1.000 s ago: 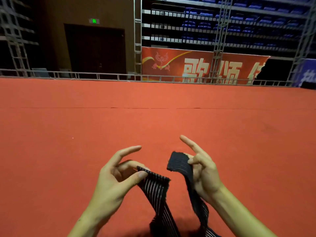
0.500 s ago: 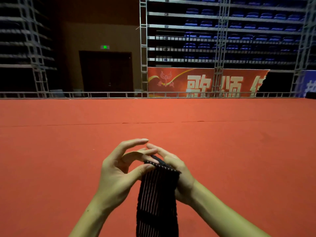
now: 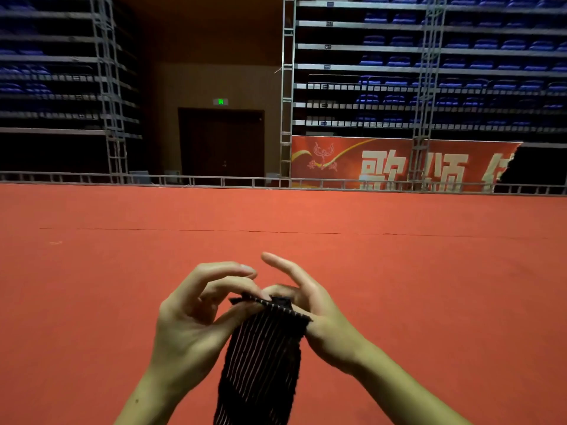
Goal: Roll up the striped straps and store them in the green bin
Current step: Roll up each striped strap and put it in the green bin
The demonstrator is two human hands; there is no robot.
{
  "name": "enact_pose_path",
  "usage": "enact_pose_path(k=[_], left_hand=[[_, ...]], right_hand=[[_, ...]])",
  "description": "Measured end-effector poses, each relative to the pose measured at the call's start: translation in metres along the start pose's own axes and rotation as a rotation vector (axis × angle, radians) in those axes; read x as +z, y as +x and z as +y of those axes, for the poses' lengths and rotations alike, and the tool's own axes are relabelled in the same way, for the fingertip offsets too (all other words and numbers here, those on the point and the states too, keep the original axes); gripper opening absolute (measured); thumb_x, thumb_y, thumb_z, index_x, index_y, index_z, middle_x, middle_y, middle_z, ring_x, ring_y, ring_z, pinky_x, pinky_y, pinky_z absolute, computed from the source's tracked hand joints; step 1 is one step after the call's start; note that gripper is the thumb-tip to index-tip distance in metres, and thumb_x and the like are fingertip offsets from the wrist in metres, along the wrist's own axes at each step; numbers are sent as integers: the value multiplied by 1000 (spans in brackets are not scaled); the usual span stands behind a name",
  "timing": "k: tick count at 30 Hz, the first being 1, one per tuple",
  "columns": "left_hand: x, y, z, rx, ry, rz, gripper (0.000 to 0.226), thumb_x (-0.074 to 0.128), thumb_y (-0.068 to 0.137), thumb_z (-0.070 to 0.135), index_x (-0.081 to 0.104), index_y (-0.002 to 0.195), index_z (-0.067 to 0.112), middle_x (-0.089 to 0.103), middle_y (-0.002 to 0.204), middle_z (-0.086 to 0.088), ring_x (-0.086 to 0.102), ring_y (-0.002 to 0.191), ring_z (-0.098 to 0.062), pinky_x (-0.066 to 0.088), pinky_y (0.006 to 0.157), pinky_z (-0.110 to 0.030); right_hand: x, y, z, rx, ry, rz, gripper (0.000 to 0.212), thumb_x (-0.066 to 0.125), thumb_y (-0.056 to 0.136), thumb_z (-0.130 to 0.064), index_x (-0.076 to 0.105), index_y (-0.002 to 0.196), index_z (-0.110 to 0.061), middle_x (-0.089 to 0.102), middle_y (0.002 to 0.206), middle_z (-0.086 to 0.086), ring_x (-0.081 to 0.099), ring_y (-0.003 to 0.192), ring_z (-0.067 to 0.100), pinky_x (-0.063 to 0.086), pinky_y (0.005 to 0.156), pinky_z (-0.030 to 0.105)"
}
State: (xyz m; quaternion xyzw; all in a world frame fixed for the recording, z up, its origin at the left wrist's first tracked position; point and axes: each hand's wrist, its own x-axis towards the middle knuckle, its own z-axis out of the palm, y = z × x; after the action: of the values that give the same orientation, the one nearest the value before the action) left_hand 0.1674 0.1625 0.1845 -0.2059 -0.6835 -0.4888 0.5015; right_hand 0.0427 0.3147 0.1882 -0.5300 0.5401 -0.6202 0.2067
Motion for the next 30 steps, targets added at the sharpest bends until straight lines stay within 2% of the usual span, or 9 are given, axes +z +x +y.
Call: enact_pose_path(k=[3,5,8,12,16,19,23,27,30], left_hand=[[-18,-2,-1,-16,45,55,52,81,79,-13,69,117,20,80,91,-12,77,100,-39,59,97,-51],[-27,-1,0,-17,57,86,50,78,79,-13,69,115,19,80,90,-12,78,100,-38,59,96,-45],[-35,1,2,-43,75,115,48,78,79,-13,69,115,18,80,90,-12,78,102,-37,59,97,-44],[-37,1,3,-74,82,124,48,78,79,-9,69,115,21,80,90,-11,77,107,-38,58,100,-47],[-31,2,4,-96,68,109,46,78,80,-8,69,115,21,80,91,-13,78,103,-37,58,101,-47],[-26,3,4,-117,49,102,46,78,80,-9,69,114,21,80,91,-14,78,104,-37,58,101,-48],[-23,3,3,-119,45,48,45,81,83,-8,68,115,21,79,93,-16,77,102,-41,57,101,-53],[-18,5,4,-90,104,-54,39,82,88,5,67,118,25,79,95,-12,77,101,-34,57,103,-47],[-14,4,3,-55,167,-71,34,83,89,13,67,118,18,80,96,-4,78,99,-31,51,112,-52]], right_hand=[[1,0,-6,-78,-112,63,68,67,103,-24,36,162,-32,73,127,13,69,119,33,56,99,48],[2,-2,-9,-126,-85,92,65,61,104,-12,37,162,-33,74,121,13,69,112,25,55,94,37],[4,-6,-16,-193,-76,103,64,63,105,-12,41,161,-36,76,115,15,70,108,25,55,97,36],[6,-9,-17,-257,-262,73,81,71,101,-2,38,160,-45,77,118,8,75,111,30,58,103,45],[6,-7,-11,-298,-304,85,87,76,96,1,39,160,-44,76,109,5,75,99,27,61,93,40],[6,-7,-8,-267,-199,134,77,79,95,-4,49,156,-39,73,101,7,73,93,21,61,86,37],[5,-9,-13,-147,14,169,43,64,102,-29,62,145,-26,75,101,10,70,90,19,62,74,34],[-3,-9,-17,-39,42,92,53,78,95,-11,61,144,-20,75,105,16,72,88,22,61,70,35],[-11,-12,-19,-41,8,102,56,78,94,-5,60,144,-20,78,99,17,73,84,23,60,71,33]])
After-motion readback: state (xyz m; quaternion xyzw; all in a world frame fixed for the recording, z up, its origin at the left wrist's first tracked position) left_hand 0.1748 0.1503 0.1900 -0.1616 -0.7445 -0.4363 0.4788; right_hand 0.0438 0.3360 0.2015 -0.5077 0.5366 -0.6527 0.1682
